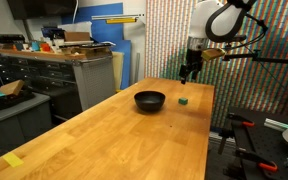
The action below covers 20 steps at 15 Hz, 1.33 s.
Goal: Put the green block in the black bowl
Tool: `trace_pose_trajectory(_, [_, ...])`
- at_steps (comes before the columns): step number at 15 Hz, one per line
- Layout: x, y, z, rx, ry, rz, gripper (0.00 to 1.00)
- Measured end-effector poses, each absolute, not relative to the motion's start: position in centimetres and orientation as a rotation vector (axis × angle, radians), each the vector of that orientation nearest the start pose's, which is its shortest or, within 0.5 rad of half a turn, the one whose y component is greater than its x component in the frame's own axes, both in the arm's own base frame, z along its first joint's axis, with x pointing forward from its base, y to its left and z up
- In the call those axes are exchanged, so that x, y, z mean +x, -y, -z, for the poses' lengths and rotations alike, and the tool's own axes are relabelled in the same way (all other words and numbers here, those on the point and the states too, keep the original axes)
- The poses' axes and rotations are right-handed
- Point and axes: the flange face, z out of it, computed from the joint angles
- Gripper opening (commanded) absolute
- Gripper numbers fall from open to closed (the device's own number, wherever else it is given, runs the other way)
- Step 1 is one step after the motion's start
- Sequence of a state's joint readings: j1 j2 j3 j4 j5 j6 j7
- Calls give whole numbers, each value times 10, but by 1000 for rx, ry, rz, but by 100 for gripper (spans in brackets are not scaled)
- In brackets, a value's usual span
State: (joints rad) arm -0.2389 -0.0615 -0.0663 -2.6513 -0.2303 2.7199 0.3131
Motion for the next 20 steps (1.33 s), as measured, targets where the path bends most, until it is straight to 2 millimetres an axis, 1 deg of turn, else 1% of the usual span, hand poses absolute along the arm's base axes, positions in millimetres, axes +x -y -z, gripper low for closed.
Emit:
trace_pose_trajectory(5, [424, 136, -240, -3229, -579, 184, 100])
trace_pose_trajectory(11, [432, 139, -203, -3242, -532, 148, 100])
trace_pose_trajectory(13, [433, 143, -191, -3238, -536, 142, 100])
trace_pose_trajectory(17, [432, 157, -170, -3210, -589, 133, 100])
trace_pose_trajectory(20, [435, 165, -159, -3189, -622, 128, 100])
